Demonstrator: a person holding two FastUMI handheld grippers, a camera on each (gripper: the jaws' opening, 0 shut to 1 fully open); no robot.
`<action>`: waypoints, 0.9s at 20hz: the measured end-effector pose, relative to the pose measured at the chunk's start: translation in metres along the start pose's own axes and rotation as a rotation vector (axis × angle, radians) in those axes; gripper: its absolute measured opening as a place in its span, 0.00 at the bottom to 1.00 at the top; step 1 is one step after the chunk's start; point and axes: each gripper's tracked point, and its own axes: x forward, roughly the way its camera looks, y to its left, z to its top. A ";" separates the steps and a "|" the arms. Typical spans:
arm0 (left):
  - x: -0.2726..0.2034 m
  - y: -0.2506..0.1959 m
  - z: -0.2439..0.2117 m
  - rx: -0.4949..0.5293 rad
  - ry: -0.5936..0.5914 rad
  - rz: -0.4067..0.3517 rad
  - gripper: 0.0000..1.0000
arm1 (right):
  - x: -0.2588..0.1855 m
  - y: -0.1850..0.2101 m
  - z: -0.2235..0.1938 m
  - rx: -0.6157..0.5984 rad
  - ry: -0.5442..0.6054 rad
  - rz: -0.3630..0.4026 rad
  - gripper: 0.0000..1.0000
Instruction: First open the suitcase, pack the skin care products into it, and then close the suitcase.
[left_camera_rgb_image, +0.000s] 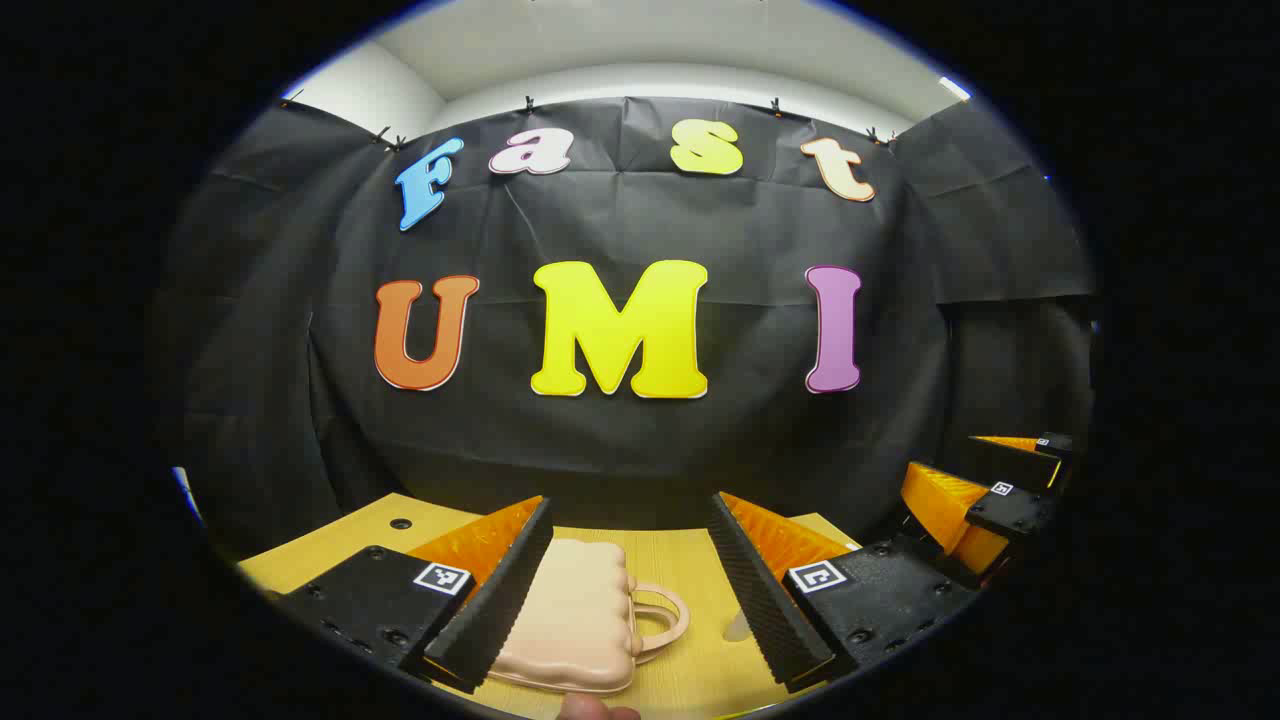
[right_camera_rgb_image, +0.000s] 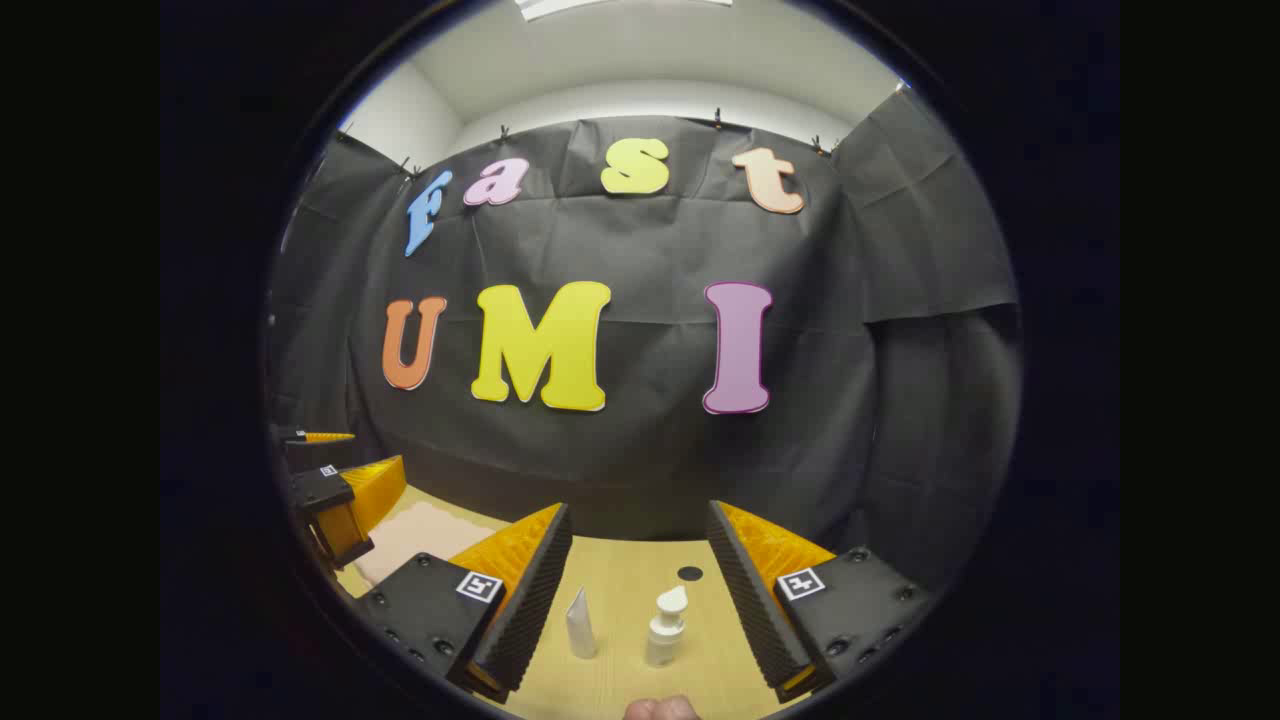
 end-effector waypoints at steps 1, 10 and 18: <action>0.001 -0.003 -0.001 -0.003 0.006 -0.007 0.99 | 0.001 -0.001 -0.001 0.001 0.005 -0.001 0.81; 0.007 -0.007 0.001 0.007 0.007 -0.022 0.99 | 0.011 -0.011 -0.005 0.028 0.008 -0.031 0.81; 0.017 -0.016 0.004 0.032 -0.007 -0.044 0.99 | 0.018 -0.009 -0.002 0.051 0.013 -0.027 0.81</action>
